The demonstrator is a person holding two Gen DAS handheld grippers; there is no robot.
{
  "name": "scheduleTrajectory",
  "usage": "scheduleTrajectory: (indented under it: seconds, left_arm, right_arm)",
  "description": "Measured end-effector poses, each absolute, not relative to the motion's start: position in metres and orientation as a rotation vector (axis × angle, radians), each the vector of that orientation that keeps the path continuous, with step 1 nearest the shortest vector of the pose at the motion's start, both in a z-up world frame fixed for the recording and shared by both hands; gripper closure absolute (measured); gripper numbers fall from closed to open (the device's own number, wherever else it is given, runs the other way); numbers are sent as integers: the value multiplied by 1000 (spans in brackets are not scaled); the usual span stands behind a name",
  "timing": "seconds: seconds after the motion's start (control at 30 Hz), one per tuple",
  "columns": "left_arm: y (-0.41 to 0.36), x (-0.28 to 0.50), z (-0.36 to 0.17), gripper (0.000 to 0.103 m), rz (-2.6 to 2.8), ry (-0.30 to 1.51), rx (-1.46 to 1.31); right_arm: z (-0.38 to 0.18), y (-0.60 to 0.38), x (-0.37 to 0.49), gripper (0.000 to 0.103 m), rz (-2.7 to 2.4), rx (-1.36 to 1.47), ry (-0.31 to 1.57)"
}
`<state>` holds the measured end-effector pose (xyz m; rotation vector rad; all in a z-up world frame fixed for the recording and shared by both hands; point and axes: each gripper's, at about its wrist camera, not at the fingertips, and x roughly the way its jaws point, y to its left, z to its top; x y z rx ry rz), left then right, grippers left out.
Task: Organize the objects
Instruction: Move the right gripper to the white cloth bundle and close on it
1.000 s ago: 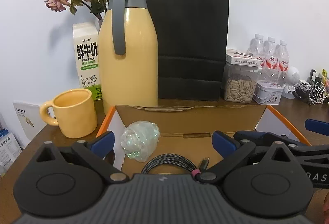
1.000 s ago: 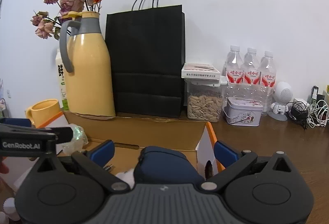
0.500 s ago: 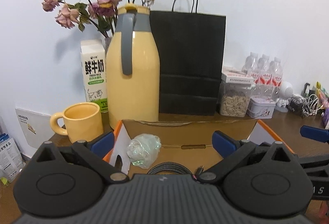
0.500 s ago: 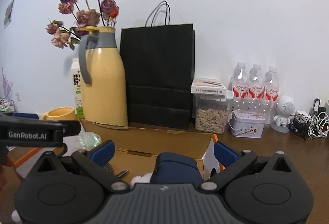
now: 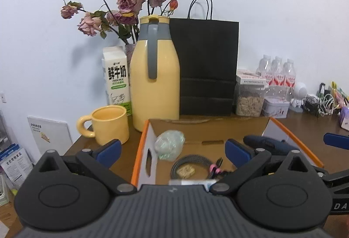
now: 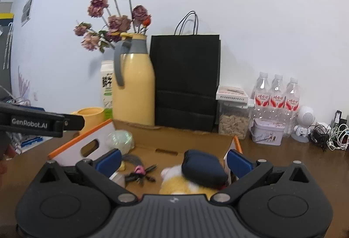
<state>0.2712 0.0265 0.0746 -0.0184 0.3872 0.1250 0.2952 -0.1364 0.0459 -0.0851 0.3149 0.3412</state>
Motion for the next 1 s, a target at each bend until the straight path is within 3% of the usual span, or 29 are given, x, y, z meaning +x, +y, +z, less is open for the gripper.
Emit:
scheduleTrajectory:
  seconds: [1.0]
  left_arm:
    - [67,164,13,0,148,576,-30]
  right_arm:
    - [-10,-118,219,0,509,-57,577]
